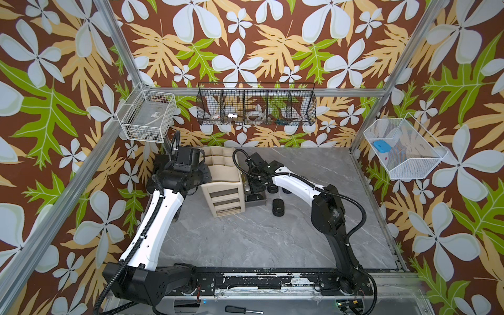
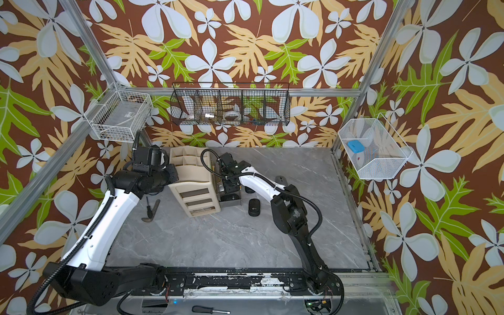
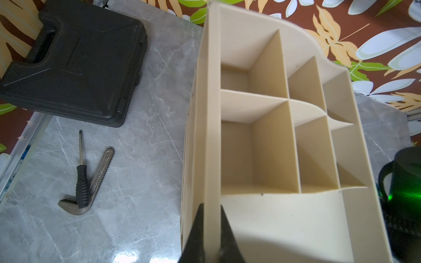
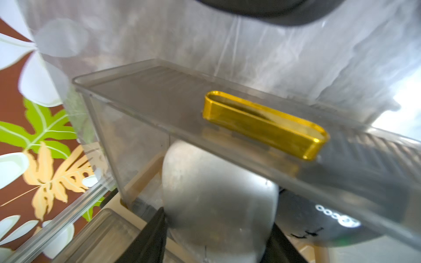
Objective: Take the mice out of the drawer
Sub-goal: Pick up the mouse from the drawer.
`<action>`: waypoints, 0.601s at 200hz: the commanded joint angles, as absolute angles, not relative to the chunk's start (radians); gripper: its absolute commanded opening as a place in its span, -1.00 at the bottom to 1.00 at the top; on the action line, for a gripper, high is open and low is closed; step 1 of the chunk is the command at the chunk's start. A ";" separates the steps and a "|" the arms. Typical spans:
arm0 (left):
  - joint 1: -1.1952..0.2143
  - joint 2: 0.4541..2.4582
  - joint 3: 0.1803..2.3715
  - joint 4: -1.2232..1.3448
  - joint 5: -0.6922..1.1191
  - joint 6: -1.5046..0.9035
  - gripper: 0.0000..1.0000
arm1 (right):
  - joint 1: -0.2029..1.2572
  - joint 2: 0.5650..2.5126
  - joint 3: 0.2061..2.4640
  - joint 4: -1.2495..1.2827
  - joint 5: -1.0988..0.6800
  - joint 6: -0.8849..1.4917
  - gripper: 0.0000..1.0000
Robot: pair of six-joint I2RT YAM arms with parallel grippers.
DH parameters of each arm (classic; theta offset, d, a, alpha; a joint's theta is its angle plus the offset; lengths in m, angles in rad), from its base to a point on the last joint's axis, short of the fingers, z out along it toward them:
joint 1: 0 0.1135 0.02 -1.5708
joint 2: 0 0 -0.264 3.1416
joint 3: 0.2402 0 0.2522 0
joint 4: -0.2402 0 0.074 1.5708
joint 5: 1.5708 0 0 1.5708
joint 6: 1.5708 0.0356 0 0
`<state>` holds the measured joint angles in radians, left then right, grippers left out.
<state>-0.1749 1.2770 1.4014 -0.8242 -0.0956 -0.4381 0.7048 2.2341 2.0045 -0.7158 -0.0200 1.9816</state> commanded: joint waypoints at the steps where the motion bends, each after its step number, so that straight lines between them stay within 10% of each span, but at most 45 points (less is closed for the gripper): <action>1: -0.173 1.275 1.413 -0.721 -0.104 -0.449 -1.00 | 0.692 2.198 2.005 -0.735 0.026 1.929 0.19; 120: -0.172 1.320 1.431 -0.728 -0.045 -0.412 -1.00 | 0.598 1.918 1.663 -0.622 0.059 1.793 0.21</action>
